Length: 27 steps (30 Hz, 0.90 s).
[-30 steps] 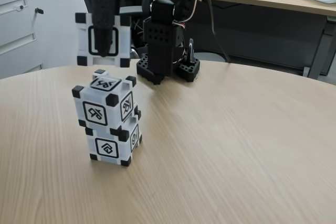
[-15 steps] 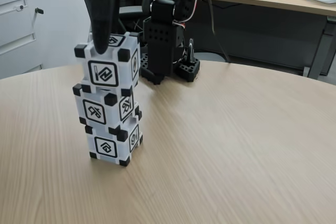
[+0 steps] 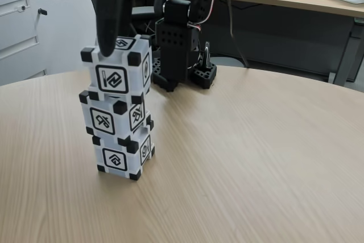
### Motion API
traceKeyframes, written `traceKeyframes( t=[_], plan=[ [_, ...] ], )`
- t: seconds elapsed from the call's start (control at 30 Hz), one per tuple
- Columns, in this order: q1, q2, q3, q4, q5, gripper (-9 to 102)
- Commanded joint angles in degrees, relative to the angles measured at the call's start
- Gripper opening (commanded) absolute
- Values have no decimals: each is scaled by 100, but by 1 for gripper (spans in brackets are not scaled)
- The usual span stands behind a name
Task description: Stack cubes from left to right.
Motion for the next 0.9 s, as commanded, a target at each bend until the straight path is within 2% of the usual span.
traceKeyframes(
  t=[0.0, 0.3, 0.5, 0.87],
  plan=[
    [-26, 167, -123, 123, -70, 34],
    [-26, 167, -123, 123, -18, 29],
    [-26, 123, -123, 114, 176, 29],
    [26, 79, -123, 70, -88, 32]
  ],
)
